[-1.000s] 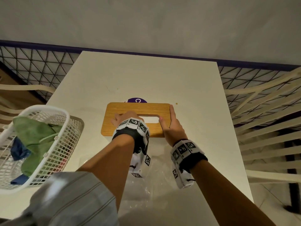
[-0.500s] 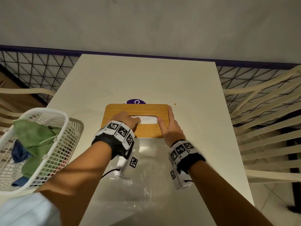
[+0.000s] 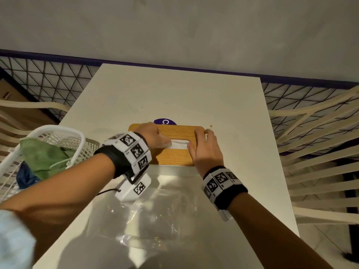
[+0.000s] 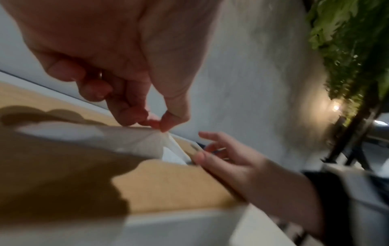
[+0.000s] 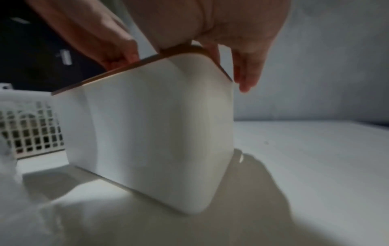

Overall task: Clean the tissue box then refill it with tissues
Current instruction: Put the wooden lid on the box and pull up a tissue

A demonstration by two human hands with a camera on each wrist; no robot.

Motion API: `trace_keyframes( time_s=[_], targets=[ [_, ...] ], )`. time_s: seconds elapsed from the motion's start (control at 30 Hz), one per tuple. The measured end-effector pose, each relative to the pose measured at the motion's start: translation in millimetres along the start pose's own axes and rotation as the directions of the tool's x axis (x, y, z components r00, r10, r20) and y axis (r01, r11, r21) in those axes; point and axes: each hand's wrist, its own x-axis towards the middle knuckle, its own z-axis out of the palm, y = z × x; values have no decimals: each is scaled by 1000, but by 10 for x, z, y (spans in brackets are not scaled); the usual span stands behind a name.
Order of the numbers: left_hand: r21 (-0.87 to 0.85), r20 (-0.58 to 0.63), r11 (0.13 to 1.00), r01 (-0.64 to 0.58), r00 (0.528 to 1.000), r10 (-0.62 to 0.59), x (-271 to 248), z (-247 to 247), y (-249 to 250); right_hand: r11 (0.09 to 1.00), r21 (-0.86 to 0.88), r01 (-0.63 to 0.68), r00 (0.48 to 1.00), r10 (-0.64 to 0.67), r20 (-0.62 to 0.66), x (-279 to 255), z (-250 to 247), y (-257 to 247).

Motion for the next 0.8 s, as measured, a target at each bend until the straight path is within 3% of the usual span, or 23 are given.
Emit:
trace_keyframes(
  time_s=[0.13, 0.3, 0.43, 0.57, 0.63, 0.7, 0.73, 0.8],
  targets=[
    [-12, -62, 999, 51, 997, -52, 89, -196, 31, 978, 14, 208, 963, -207, 174, 115, -169, -103],
    [43, -55, 999, 14, 998, -12, 169, -170, 23, 984, 53, 171, 939, -179, 294, 263, -165, -247],
    [-27, -106, 999, -39, 994, 36, 214, -127, -29, 981, -55, 189, 911, -154, 383, 374, -132, -345],
    [-73, -145, 990, -119, 984, 108, 212, -94, -84, 981, -79, 178, 913, -134, 386, 471, -137, -402],
    [-87, -186, 977, -192, 967, 174, 184, -97, -124, 997, -11, 72, 921, -62, 385, 521, -171, -393],
    [-65, -242, 961, -270, 938, 248, 129, -128, -158, 987, 109, -114, 917, 62, 393, 582, -194, -361],
    [-5, -254, 954, -300, 923, 289, 98, -155, -168, 966, 172, -196, 912, 115, 394, 619, -199, -346],
    [194, -164, 932, -306, 926, 339, 44, -192, -187, 919, 271, -287, 907, 170, 385, 665, -183, -339]
  ],
)
